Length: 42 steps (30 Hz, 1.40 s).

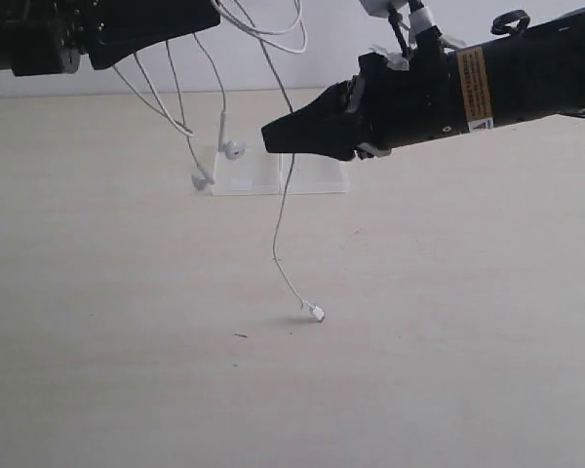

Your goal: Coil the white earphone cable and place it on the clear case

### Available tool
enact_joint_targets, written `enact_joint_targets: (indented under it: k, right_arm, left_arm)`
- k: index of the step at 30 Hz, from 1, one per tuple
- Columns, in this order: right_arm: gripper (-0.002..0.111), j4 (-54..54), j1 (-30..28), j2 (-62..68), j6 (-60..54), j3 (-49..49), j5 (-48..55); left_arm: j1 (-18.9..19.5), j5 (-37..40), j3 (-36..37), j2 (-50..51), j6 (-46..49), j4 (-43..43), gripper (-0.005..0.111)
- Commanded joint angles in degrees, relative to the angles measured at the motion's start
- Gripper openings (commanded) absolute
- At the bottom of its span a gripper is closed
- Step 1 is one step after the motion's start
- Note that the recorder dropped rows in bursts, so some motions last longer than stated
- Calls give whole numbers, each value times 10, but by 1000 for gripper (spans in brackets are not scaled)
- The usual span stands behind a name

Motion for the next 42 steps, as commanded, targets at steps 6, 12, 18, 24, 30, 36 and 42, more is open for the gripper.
enact_joint_targets:
  k: [6, 12, 18, 24, 30, 36, 42]
  right_arm:
    - [0, 15, -2, -103, 24, -42, 3]
    - [0, 11, -2, -150, 101, -87, 0]
    - [0, 5, -2, -150, 124, -110, -10]
    - [0, -26, -2, -150, 127, -110, -19]
    - [0, -46, -2, -150, 128, -110, -58]
    - [0, -86, -2, -150, 154, -110, -61]
    - [0, -86, -2, -150, 154, -110, -62]
  left_arm:
    - [1, 8, -1, 7, -5, 34, 0]
    - [0, -1, -1, 40, -2, 37, 0]
    - [-17, -7, -1, 43, 6, 41, 0]
    - [-46, 2, -1, 43, 9, 36, 0]
    - [-46, 2, -1, 43, 9, 25, 0]
    - [-46, 2, -1, 43, 10, 22, 0]
    - [-46, 2, -1, 43, 10, 22, 0]
